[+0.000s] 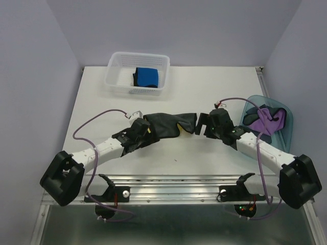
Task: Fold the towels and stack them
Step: Flatten out the crumpled towel
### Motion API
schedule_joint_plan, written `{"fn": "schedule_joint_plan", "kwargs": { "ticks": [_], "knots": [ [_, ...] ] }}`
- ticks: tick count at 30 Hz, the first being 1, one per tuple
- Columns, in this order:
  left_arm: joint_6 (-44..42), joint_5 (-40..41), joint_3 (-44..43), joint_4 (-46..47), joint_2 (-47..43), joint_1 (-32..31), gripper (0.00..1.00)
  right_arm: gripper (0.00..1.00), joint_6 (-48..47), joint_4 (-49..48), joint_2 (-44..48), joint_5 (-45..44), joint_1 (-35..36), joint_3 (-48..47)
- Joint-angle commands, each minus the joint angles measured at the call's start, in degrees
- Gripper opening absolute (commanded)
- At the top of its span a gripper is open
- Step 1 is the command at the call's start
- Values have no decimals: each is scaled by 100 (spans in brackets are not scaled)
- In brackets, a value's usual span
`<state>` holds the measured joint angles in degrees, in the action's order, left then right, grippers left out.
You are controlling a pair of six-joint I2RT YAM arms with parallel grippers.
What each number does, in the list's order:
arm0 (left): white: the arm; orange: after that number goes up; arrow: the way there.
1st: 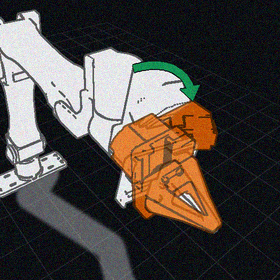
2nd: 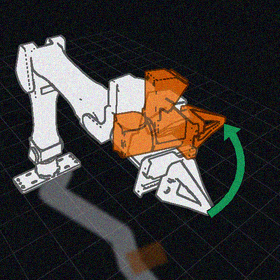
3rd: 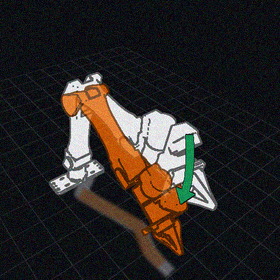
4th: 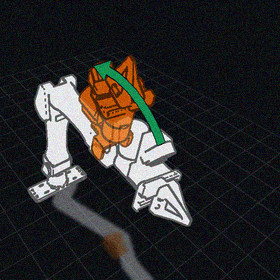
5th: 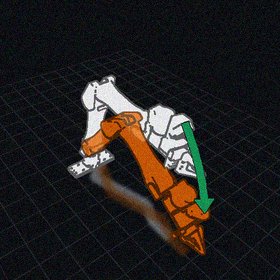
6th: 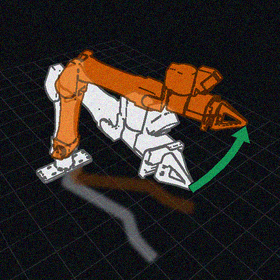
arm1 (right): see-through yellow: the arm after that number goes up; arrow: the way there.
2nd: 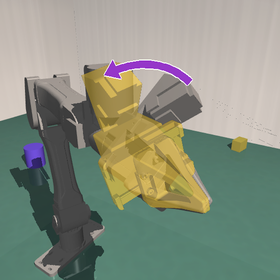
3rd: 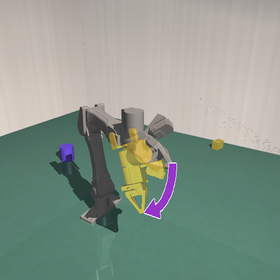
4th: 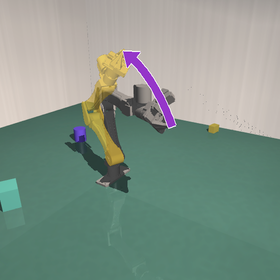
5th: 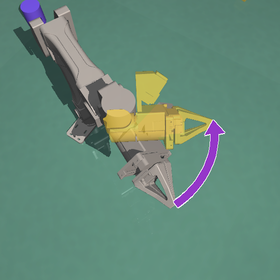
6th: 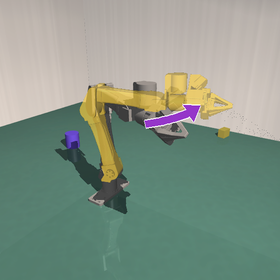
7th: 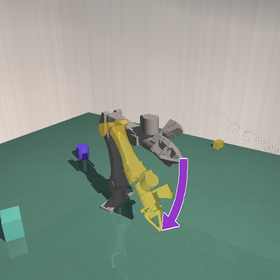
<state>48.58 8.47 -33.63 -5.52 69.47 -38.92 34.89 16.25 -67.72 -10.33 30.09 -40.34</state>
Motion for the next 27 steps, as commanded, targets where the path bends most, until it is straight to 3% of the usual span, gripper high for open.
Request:
{"fn": "schedule_joint_plan", "kwargs": {
  "ticks": [1, 16, 18, 19, 20, 21, 27],
  "knots": [
    [362, 242, -539, 218, 530, -204, 93, 100, 272, -174, -232, -31, -3, -203],
    [1075, 1157, -1506, -679, 1824, -336, 55, 100, -140, -245, -224, 276, -3, -18],
    [1023, 1183, -1594, -687, 1929, -336, 36, 100, -359, -358, -232, 382, -3, -9],
    [1013, 1175, -1629, -696, 1965, -345, 16, 100, -491, -438, -233, 617, 6, 34],
    [1013, 1192, -1664, -705, 2008, -336, 16, 100, -605, -491, -233, 707, 23, 26],
    [1013, 1218, -1708, -731, 2052, -345, 2, 100, -894, -535, -241, 795, 76, 26],
    [952, 1350, -1762, -758, 2088, -353, 0, 100, -1634, -447, -513, 155, 874, -272]
  ]
}}
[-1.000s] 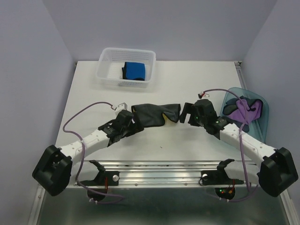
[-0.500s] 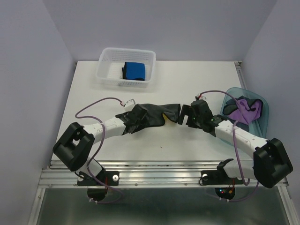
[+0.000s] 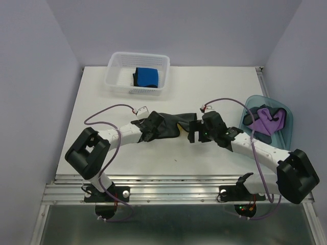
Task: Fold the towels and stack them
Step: Flatten out the crumpled towel
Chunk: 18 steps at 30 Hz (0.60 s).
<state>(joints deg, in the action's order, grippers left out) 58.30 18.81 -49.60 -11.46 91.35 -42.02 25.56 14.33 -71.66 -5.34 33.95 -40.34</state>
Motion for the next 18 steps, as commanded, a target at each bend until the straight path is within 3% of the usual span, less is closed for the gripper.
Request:
{"fn": "schedule_joint_plan", "kwargs": {
  "ticks": [1, 11, 18],
  "knots": [
    [-12, 412, -111, -163, -204, -43, 0, 100, -815, -272, -181, -449, 576, -299],
    [-187, 554, 302, 100, -917, -78, 0, 100, -1299, -325, -875, -1407, 929, -738],
    [-214, 484, 259, 40, -830, -70, 0, 99, -1501, -562, -1227, -1426, 929, -932]
  ]
}}
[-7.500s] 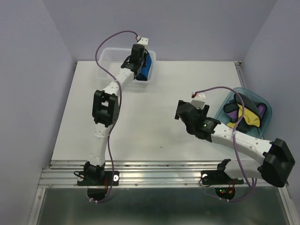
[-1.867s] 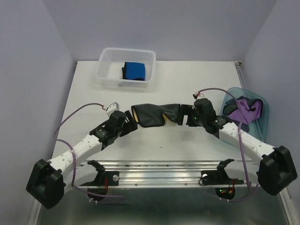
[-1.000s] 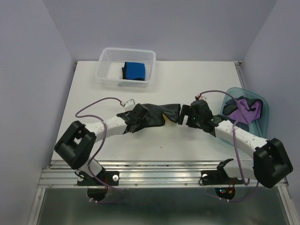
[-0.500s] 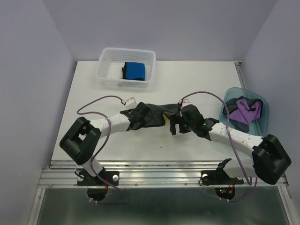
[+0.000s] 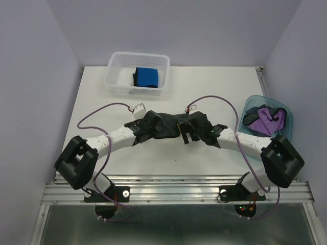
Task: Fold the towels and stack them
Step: Flatten out the crumpled towel
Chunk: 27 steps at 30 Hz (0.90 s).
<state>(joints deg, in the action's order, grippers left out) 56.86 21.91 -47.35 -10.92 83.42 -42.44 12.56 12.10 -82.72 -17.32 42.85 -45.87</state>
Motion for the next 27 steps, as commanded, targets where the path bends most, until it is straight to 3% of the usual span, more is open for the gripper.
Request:
{"fn": "schedule_joint_plan", "kwargs": {
  "ticks": [1, 4, 5, 8, 10, 15, 27],
  "knots": [
    [-70, 130, -80, -77, 34, -28, 0, 98, -210, -366, -157, -236, 48, -405],
    [-26, 68, -256, -235, 419, -28, 9, 79, -192, -453, -218, -316, 48, -414],
    [-17, 50, -283, -261, 482, -28, 18, 60, -175, -489, -218, -385, 48, -406],
    [18, 6, -362, -306, 658, -28, 33, 32, -183, -533, -210, -421, 57, -414],
    [53, 24, -389, -358, 711, -28, 40, 24, -157, -533, -201, -412, 48, -414],
    [167, 138, -459, -455, 772, -19, 47, 13, -175, -542, -218, -263, 48, -397],
    [159, 428, -916, -560, 1291, 60, 47, 12, -140, -524, -280, -184, 48, -353]
  ]
}}
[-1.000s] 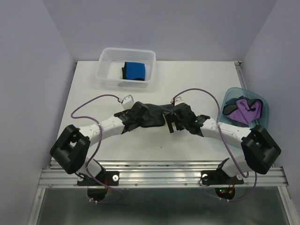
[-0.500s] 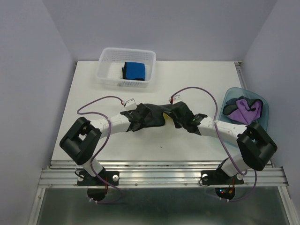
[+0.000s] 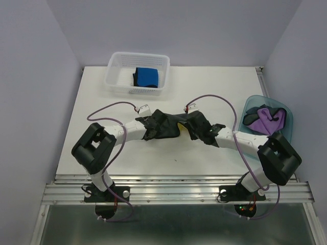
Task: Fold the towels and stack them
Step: Flatten out the crumpled towel
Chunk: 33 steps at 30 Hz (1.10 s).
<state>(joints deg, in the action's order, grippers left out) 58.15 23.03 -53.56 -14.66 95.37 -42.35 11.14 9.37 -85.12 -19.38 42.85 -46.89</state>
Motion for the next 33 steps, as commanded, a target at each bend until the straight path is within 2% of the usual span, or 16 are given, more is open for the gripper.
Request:
{"fn": "schedule_joint_plan", "kwargs": {
  "ticks": [1, 3, 5, 10, 14, 17, 20, 21, 22, 24, 25, 28, 31, 33],
  "knots": [
    [99, 404, -313, -274, 122, 60, 46, 12, 11, -251, -31, 4, 48, -250],
    [135, 501, -348, -354, 157, 69, 28, 11, 20, -233, 13, 13, 48, -241],
    [39, 615, -374, -363, 113, 86, 0, 11, 11, -233, 74, -13, 57, -215],
    [-260, 660, -331, -310, -316, 78, 0, 8, -24, -32, 233, -49, 48, -224],
    [-550, 423, 151, 23, -1333, 78, 0, 6, 195, 451, 627, -145, 48, -259],
    [-656, 255, 590, 243, -2211, 78, 0, 2, 301, 767, 1154, 144, 57, -224],
    [-796, 28, 1003, 437, -3195, 86, 0, 1, 231, 987, 1866, 933, 127, -101],
    [-866, -78, 1084, 568, -3470, 78, 0, 1, 153, 1006, 2103, 1553, 136, -48],
    [-1023, -392, 1250, 665, -3986, 78, 0, 1, 117, 919, 2575, 1829, 136, 57],
    [-1077, -684, 1400, 814, -4481, 69, 0, 1, 91, 813, 3061, 2357, 145, 128],
    [-1113, -825, 1453, 928, -4710, 69, 0, 1, 64, 804, 3254, 2890, 145, 119],
    [-1113, -1142, 1541, 930, -5597, 69, 0, 1, 256, 768, 3800, 3229, 153, 93],
    [-1060, -1291, 1629, 929, -5907, 51, 0, 1, 546, 752, 3670, 3168, 162, 145],
    [-955, -1309, 1752, 912, -6030, 51, 0, 8, 749, 663, 3293, 3028, 153, 233]
  ]
}}
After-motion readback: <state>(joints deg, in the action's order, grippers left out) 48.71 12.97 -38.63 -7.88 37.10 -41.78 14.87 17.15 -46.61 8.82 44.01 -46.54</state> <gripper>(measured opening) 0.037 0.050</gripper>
